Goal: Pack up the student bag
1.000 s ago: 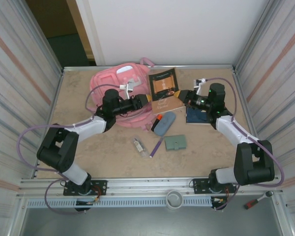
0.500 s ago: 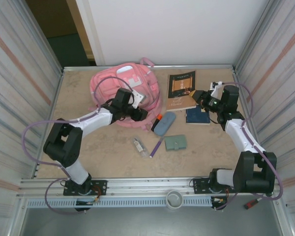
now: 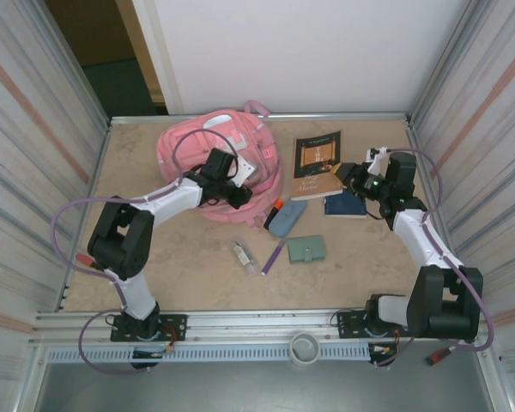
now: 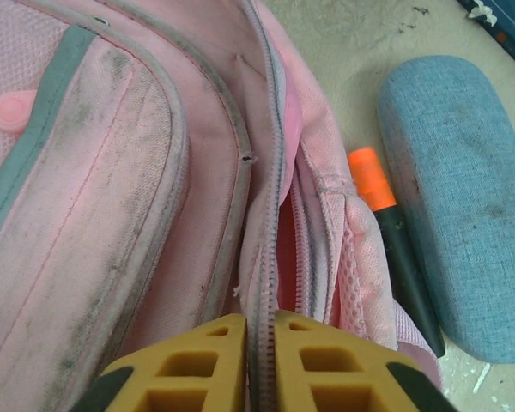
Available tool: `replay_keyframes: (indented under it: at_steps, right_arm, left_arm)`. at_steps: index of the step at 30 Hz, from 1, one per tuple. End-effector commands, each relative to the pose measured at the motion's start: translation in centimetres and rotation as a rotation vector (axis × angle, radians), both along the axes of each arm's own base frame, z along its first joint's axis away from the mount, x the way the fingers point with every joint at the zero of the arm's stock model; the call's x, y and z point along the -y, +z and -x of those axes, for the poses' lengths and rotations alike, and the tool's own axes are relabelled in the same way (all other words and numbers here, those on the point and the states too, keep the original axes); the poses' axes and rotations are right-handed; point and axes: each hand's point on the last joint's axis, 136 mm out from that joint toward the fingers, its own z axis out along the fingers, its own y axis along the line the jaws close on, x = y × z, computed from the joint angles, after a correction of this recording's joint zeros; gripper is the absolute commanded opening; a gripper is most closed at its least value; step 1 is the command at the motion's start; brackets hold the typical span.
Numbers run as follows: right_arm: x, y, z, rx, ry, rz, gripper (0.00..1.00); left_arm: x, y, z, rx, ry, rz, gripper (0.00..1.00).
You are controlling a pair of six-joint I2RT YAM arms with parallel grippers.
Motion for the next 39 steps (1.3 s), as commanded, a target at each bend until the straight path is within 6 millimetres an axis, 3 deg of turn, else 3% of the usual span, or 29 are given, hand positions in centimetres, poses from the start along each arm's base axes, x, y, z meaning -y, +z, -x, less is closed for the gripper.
replay_keyframes:
  at_steps: [1, 6, 10, 15, 18, 23, 33, 39]
  right_arm:
    - [-0.8, 1.5, 1.0, 0.075, 0.055, 0.027, 0.0]
    - [-2.8, 0.1, 2.7, 0.007, 0.165, -0.014, 0.0]
    - [-5.1, 0.4, 4.8, -0.011, 0.273, -0.09, 0.0]
    - [-8.5, -0.7, 7.0, -0.049, 0.375, -0.069, 0.0]
    - [-10.4, -1.8, 7.0, -0.065, 0.408, -0.085, 0.0]
    - [-13.7, -2.1, 5.0, -0.058, 0.436, -0.119, 0.0]
    - [-20.0, -3.6, -2.0, -0.117, 0.424, -0.214, 0.0]
    - [-23.3, -5.4, -5.7, -0.139, 0.403, -0.188, 0.0]
  left_arm:
    - [0.4, 2.3, -0.7, 0.005, 0.01, 0.08, 0.03]
    - [0.1, 6.9, -0.8, 0.021, 0.067, 0.276, 0.0]
    - [-1.1, 10.6, -1.3, 0.049, 0.162, 0.397, 0.0]
    - [-1.7, 13.4, -2.0, 0.119, 0.219, 0.445, 0.0]
    - [-1.4, 15.8, -1.8, 0.151, 0.197, 0.483, 0.0]
    - [-0.5, 18.6, -0.5, 0.149, 0.114, 0.54, 0.0]
    - [-0.9, 24.0, 0.3, 0.246, 0.086, 0.577, 0.0]
    - [-1.6, 25.6, -0.1, 0.278, 0.085, 0.603, 0.0]
